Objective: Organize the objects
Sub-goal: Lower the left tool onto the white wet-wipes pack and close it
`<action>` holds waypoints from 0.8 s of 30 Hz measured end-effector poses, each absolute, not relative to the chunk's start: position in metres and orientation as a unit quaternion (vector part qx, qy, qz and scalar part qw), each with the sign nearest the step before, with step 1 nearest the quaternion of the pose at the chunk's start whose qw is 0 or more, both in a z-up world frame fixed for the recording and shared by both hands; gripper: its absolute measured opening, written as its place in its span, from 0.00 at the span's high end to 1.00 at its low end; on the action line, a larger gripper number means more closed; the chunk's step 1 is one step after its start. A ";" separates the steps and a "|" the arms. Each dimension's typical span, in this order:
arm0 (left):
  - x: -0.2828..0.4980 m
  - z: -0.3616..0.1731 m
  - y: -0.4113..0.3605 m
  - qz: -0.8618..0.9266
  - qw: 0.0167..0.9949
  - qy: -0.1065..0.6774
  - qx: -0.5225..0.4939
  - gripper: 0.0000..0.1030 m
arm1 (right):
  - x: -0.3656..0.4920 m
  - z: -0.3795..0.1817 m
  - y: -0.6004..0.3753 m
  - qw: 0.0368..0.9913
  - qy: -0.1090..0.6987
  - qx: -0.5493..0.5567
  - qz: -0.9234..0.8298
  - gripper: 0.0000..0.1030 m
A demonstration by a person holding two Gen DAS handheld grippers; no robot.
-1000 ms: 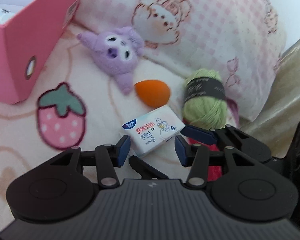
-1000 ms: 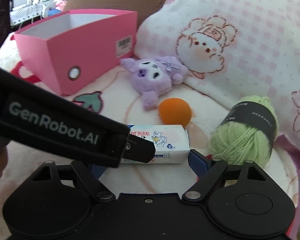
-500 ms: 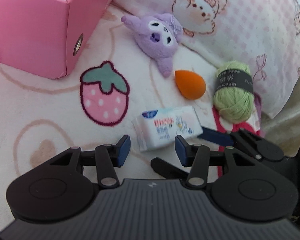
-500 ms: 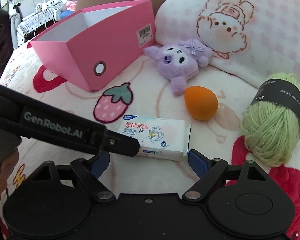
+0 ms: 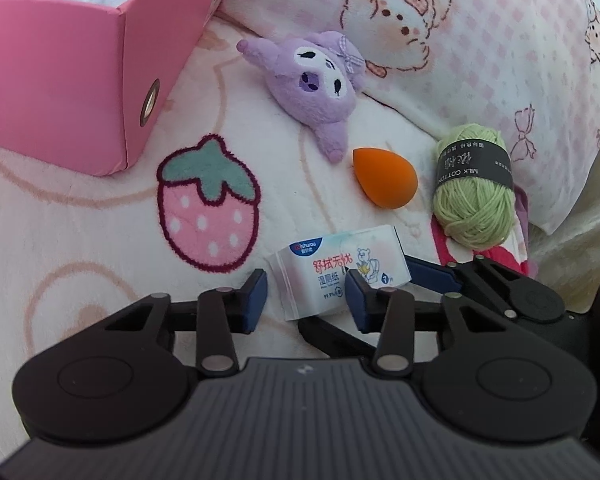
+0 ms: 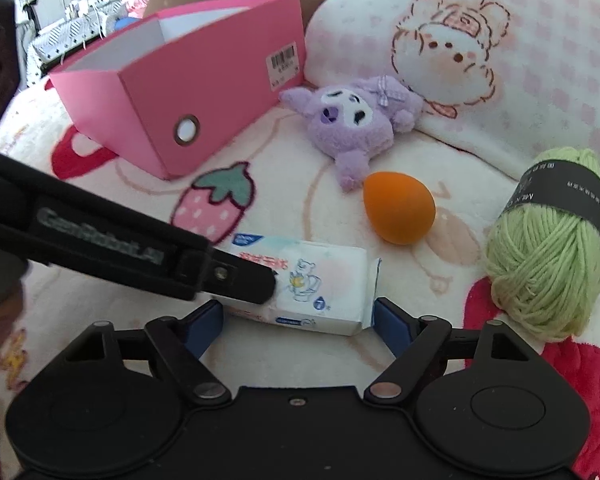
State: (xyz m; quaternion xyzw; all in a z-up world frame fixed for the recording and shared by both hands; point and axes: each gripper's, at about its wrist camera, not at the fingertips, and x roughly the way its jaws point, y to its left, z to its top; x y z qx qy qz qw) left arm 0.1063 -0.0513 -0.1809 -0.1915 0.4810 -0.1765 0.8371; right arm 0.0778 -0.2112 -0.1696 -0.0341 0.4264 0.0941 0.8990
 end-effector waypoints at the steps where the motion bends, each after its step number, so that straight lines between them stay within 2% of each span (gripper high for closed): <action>1: 0.106 -0.181 -0.052 -0.175 0.840 0.477 -0.190 0.63 | 0.079 -0.170 -0.211 0.900 0.424 -0.037 0.094 0.17; 6: 0.103 -0.179 -0.056 -0.174 0.845 0.472 -0.184 0.67 | 0.081 -0.169 -0.212 0.900 0.424 -0.034 0.095 0.19; 8: 0.102 -0.178 -0.057 -0.178 0.844 0.473 -0.182 0.67 | 0.081 -0.169 -0.212 0.900 0.424 -0.037 0.096 0.22; 13: 0.099 -0.176 -0.062 -0.184 0.847 0.469 -0.172 0.67 | 0.078 -0.167 -0.207 0.900 0.424 -0.047 0.092 0.24; 24: 0.094 -0.171 -0.071 -0.189 0.844 0.477 -0.153 0.60 | 0.080 -0.157 -0.208 0.885 0.458 -0.012 0.085 0.22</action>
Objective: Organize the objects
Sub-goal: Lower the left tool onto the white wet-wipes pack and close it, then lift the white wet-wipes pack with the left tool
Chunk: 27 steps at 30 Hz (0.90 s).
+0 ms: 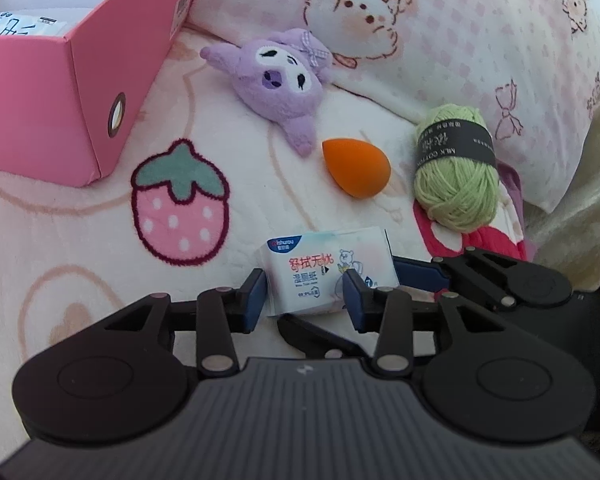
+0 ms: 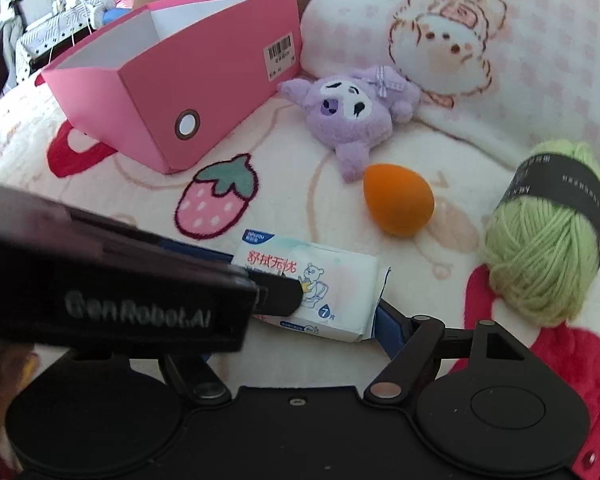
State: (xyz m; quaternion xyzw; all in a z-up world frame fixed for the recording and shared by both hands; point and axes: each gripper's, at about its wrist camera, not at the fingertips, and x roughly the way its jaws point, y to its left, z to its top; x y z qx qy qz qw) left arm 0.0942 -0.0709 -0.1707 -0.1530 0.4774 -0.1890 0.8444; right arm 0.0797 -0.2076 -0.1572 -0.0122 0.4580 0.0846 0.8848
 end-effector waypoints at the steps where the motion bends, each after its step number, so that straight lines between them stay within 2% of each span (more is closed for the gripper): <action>1: 0.093 -0.170 -0.070 -0.189 0.843 0.479 -0.157 0.60 | 0.079 -0.156 -0.210 0.883 0.462 0.002 0.086 0.22; 13: 0.083 -0.150 -0.061 -0.197 0.829 0.500 -0.155 0.59 | 0.066 -0.139 -0.201 0.882 0.460 0.010 0.098 0.20; 18: 0.076 -0.141 -0.049 -0.217 0.808 0.519 -0.175 0.55 | 0.052 -0.118 -0.182 0.895 0.435 -0.007 0.098 0.11; 27: 0.042 -0.121 -0.020 -0.211 0.814 0.509 -0.185 0.55 | 0.027 -0.099 -0.153 0.904 0.411 -0.017 0.115 0.11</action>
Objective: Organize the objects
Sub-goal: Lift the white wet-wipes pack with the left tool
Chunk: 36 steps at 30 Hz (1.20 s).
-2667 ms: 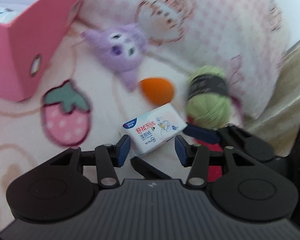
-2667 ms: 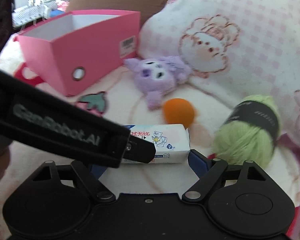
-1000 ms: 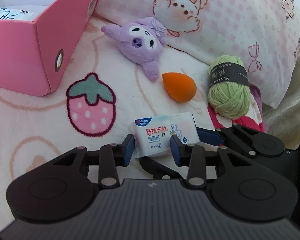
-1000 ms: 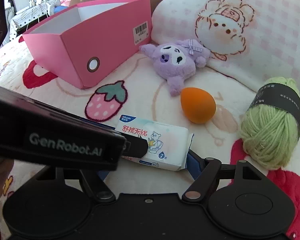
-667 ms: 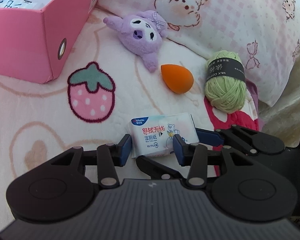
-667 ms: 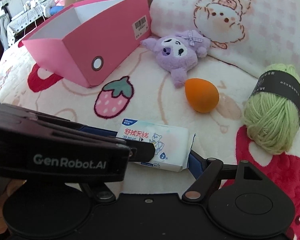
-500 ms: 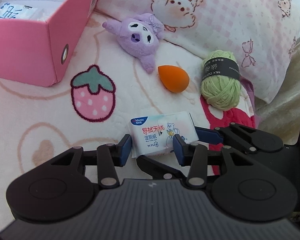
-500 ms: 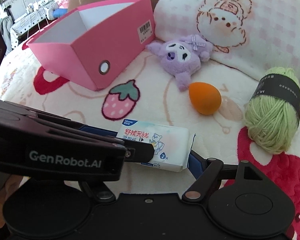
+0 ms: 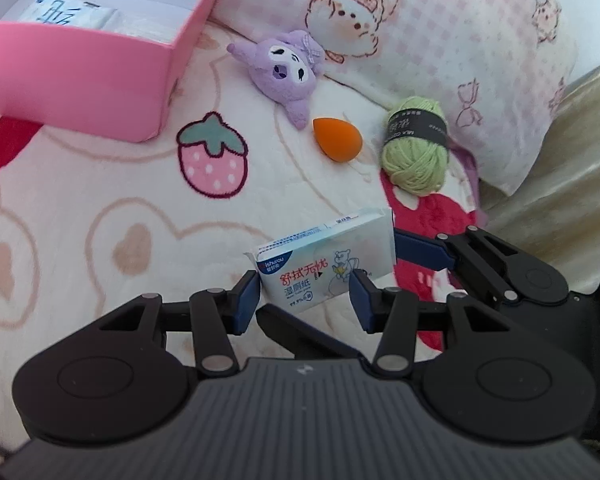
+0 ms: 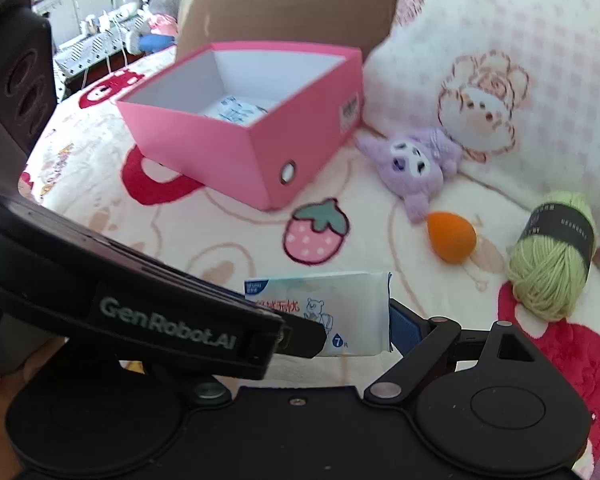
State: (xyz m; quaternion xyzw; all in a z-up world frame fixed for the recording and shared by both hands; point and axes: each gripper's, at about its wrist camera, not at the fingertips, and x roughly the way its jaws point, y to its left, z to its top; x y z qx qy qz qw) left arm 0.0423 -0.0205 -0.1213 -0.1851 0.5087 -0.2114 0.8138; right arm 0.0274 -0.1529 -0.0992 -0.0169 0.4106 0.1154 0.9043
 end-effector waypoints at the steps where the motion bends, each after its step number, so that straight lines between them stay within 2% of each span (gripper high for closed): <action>1: 0.040 -0.118 -0.018 -0.212 0.815 0.506 -0.186 0.55 | 0.025 -0.096 -0.152 0.905 0.407 -0.014 0.119 0.11; 28: -0.002 -0.051 0.023 -0.246 0.833 0.461 -0.181 0.55 | 0.002 -0.048 -0.112 0.905 0.418 -0.005 0.080 0.11; 36: -0.009 -0.021 0.039 -0.241 0.854 0.434 -0.156 0.55 | -0.005 -0.016 -0.092 0.924 0.374 -0.008 0.082 0.11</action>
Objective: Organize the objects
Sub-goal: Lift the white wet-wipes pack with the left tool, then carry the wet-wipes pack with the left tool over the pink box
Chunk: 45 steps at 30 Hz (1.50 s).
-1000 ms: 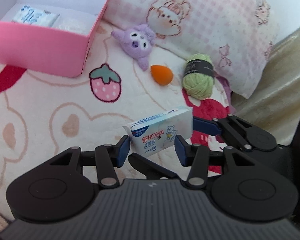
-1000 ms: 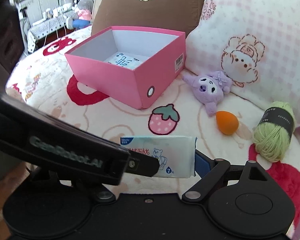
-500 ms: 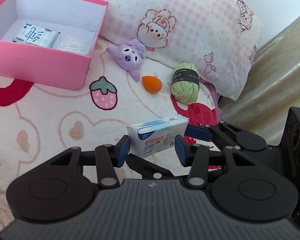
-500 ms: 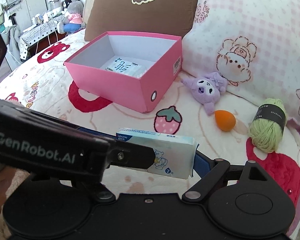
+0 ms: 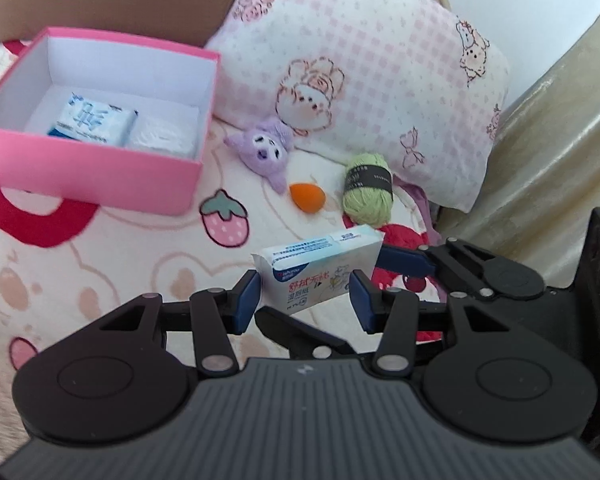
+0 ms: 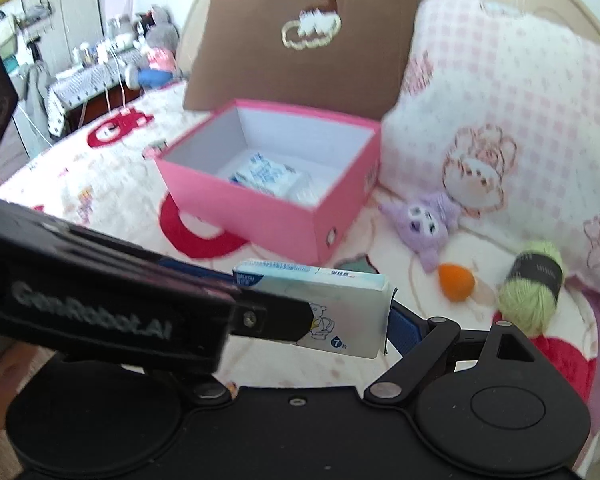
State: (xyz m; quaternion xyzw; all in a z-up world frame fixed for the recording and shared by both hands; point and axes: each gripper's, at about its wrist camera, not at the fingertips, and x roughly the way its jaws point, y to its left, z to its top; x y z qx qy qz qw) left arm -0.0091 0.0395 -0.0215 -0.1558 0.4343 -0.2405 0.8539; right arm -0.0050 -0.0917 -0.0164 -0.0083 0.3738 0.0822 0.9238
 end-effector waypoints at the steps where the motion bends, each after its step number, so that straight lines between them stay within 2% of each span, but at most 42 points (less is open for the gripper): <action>1: -0.009 -0.019 0.043 -0.238 0.855 0.432 -0.159 0.55 | -0.004 -0.013 -0.089 0.925 0.370 -0.010 0.084 0.12; 4: -0.006 -0.011 0.056 -0.231 0.860 0.424 -0.167 0.55 | 0.001 -0.006 -0.083 0.930 0.357 -0.009 0.092 0.13; 7: -0.005 -0.003 0.068 -0.216 0.867 0.413 -0.176 0.55 | 0.007 0.000 -0.078 0.935 0.340 -0.001 0.097 0.20; 17: 0.007 0.018 0.106 -0.193 0.881 0.384 -0.198 0.55 | 0.031 0.015 -0.053 0.944 0.303 -0.006 0.129 0.23; 24: 0.034 0.030 0.125 -0.165 0.896 0.368 -0.186 0.55 | 0.066 0.020 -0.043 0.947 0.288 0.021 0.140 0.22; 35: 0.099 0.015 0.151 -0.136 0.901 0.358 -0.204 0.55 | 0.138 0.006 -0.026 0.937 0.316 0.003 0.149 0.18; 37: 0.112 0.008 0.151 -0.129 0.900 0.366 -0.198 0.55 | 0.148 0.002 -0.026 0.933 0.328 0.000 0.145 0.21; 39: 0.129 0.001 0.151 -0.120 0.900 0.376 -0.185 0.55 | 0.159 -0.002 -0.025 0.930 0.341 -0.001 0.138 0.30; 43: 0.162 -0.012 0.158 -0.112 0.896 0.389 -0.184 0.54 | 0.187 -0.011 -0.027 0.921 0.369 0.019 0.124 0.38; 45: 0.177 -0.017 0.161 -0.110 0.890 0.402 -0.186 0.54 | 0.198 -0.016 -0.026 0.921 0.373 0.012 0.112 0.45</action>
